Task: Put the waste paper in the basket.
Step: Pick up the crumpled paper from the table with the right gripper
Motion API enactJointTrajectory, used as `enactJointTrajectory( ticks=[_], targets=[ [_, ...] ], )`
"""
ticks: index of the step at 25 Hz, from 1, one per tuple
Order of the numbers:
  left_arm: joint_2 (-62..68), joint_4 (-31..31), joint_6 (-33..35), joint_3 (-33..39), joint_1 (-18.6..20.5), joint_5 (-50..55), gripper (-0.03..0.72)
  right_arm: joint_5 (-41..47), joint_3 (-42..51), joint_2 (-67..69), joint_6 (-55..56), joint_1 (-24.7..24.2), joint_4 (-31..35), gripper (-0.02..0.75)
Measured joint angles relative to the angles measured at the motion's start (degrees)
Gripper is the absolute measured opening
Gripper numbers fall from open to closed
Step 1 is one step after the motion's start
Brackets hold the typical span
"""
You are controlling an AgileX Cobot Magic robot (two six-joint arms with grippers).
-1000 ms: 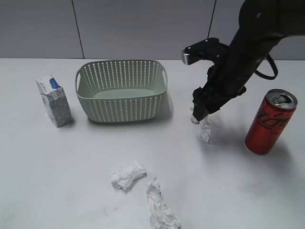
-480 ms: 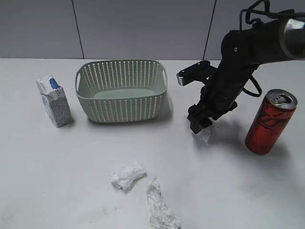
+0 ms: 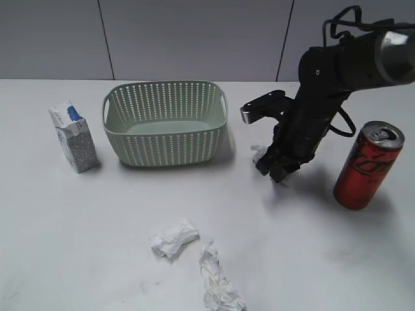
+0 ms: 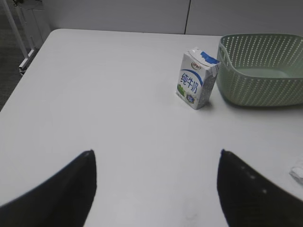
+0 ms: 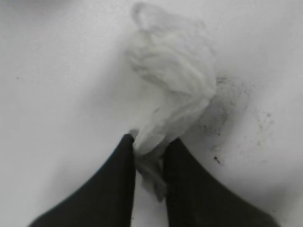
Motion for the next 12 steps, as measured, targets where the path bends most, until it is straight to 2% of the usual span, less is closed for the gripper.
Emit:
enactJointTrajectory(
  ticks=[1,2,4,12],
  targets=[
    [0.00,0.00,0.00,0.00,0.00,0.00,0.588,0.12,0.00,-0.46,0.00,0.00,0.00,0.073],
    [0.00,0.00,0.00,0.00,0.00,0.00,0.588,0.18,0.00,-1.20,0.00,0.00,0.00,0.036],
    [0.00,0.00,0.00,0.00,0.00,0.00,0.588,0.29,0.00,-3.17,0.00,0.00,0.00,-0.003],
    [0.00,0.00,0.00,0.00,0.00,0.00,0.588,-0.78,0.00,-14.98,0.00,0.00,1.11,-0.007]
  ],
)
